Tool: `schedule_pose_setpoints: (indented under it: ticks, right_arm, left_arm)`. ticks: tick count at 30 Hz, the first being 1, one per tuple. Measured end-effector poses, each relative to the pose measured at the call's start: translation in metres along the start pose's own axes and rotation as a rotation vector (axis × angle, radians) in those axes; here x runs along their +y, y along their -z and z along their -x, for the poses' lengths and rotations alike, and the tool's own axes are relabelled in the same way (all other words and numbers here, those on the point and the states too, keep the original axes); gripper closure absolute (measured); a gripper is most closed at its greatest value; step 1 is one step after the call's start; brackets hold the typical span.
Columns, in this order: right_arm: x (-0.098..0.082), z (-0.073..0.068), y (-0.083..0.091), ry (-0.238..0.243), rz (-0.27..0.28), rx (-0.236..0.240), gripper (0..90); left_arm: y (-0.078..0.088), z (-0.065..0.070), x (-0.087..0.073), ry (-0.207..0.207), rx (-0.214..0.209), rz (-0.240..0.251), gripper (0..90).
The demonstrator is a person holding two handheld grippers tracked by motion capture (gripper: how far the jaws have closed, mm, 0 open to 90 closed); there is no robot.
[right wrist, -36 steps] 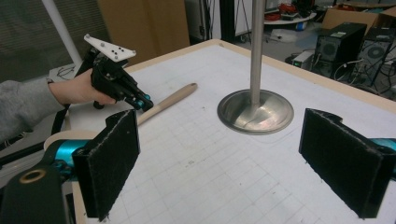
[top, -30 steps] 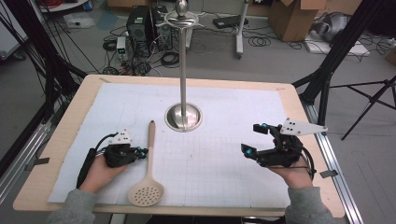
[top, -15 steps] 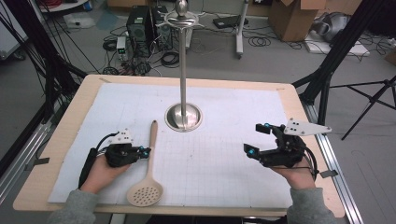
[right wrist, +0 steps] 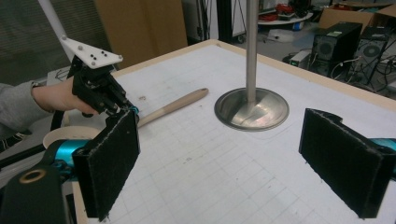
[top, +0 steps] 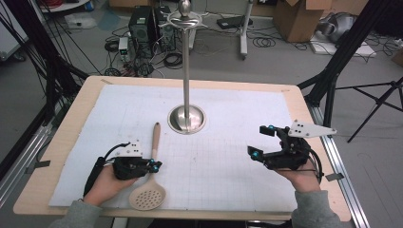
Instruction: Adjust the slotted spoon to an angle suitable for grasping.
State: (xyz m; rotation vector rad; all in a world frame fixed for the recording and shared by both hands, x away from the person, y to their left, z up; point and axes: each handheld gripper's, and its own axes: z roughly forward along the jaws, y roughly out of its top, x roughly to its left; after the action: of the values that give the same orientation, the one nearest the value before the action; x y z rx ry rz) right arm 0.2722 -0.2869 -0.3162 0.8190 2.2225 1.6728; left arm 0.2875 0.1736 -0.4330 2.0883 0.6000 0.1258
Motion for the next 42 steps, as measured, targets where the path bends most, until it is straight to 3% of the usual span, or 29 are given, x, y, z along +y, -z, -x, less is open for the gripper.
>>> schedule_pose_setpoints:
  ticks: [4,6,12,26,42]
  right_arm:
    - [0.000,0.001,0.001,0.000,0.006,0.001,11.2]
    - [0.000,0.002,0.002,-0.005,0.007,0.003,11.2]
    - [0.000,0.002,0.001,-0.001,0.005,0.006,11.2]
    - [0.001,0.002,-0.006,-0.003,-0.008,0.015,11.2]
    - [0.005,0.002,-0.015,0.002,-0.005,0.039,11.2]
  left_arm:
    - [-0.004,0.005,-0.001,-0.014,-0.015,-0.027,89.4]
    - [-0.007,0.005,-0.003,-0.009,-0.013,-0.056,89.4]
    - [-0.008,0.004,-0.006,-0.010,0.004,-0.085,89.4]
    - [-0.001,0.000,-0.011,0.017,-0.011,-0.092,89.5]
    - [0.026,-0.015,-0.028,0.034,-0.011,-0.090,89.4]
